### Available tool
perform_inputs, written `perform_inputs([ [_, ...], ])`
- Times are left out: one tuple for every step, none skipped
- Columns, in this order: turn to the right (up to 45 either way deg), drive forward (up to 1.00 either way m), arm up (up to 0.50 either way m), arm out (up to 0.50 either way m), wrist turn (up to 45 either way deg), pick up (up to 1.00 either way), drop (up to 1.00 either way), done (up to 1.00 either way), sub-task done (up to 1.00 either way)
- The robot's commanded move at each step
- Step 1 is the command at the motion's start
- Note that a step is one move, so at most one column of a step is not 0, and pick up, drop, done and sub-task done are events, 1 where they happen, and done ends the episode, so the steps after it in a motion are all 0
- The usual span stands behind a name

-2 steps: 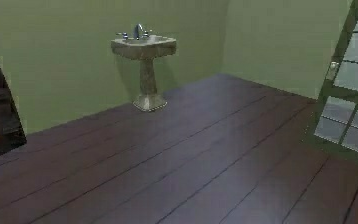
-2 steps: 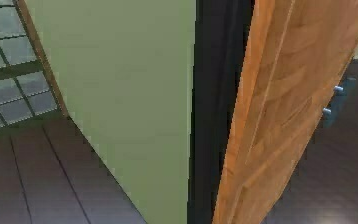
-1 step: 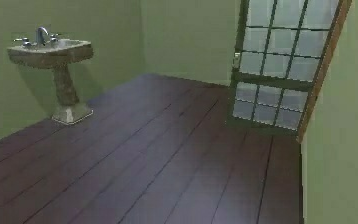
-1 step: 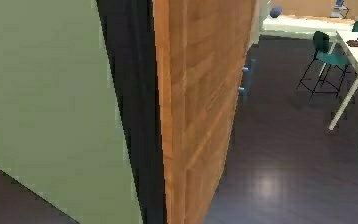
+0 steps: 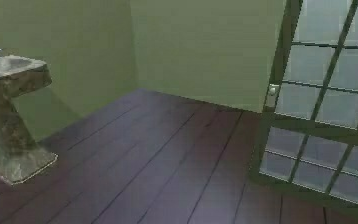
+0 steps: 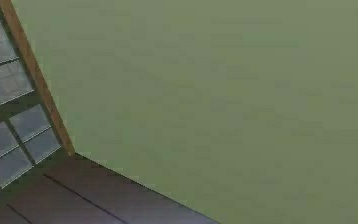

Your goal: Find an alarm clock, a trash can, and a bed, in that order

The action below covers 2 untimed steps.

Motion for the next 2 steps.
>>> perform_inputs([
  [0.0,1.0,0.0,0.0,0.0,0.0,0.0,0.0,0.0],
  [0.0,0.3,0.0,0.0,0.0,0.0,0.0,0.0,0.0],
])
